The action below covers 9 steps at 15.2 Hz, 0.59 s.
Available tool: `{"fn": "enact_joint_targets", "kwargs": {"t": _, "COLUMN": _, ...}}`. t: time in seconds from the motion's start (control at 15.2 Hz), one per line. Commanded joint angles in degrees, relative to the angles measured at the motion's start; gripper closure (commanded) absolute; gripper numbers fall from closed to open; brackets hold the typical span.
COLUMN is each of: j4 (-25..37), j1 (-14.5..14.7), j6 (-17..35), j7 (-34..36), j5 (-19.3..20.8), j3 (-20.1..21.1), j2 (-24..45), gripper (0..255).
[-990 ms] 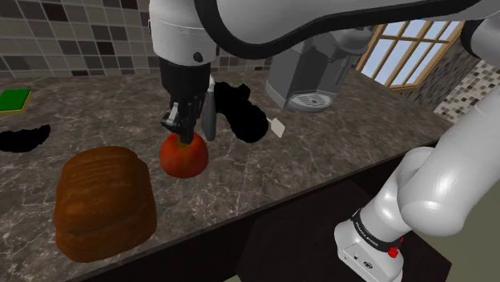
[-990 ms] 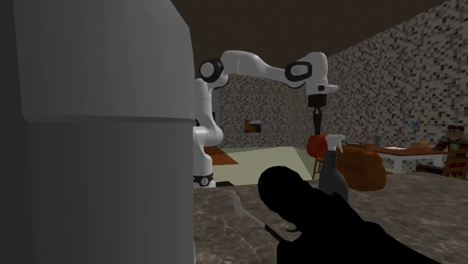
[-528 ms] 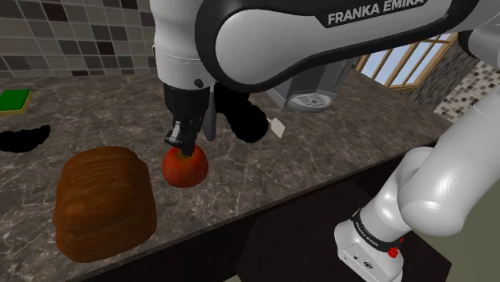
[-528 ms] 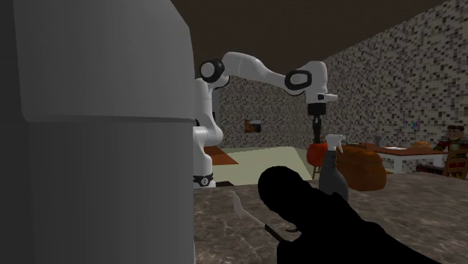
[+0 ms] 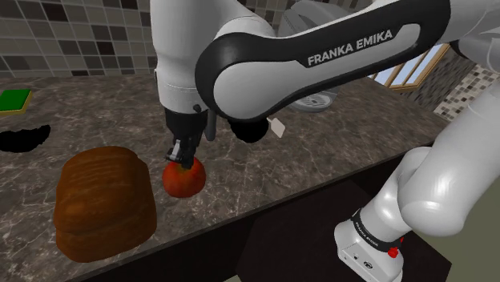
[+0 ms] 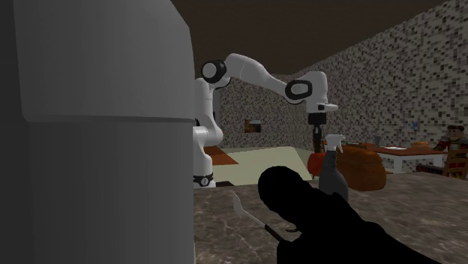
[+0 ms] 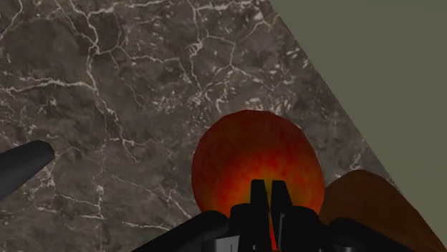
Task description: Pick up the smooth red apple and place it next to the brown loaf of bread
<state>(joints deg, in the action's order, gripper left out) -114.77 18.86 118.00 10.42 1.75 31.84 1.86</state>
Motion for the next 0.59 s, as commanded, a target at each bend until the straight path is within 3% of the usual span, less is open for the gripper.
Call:
{"fn": "enact_joint_targets", "kwargs": {"t": 0.0, "j4": -1.3, "j1": 0.0, "j6": 1.6, "j7": 0.0, "j5": 0.2, "j3": -0.1, "j2": 0.3, "gripper": 255}}
{"fn": "enact_joint_targets", "kwargs": {"t": 0.53, "j4": -3.6, "j1": 0.1, "j6": 5.2, "j7": 0.8, "j5": 1.3, "j3": -0.1, "j2": 1.9, "gripper": 255}}
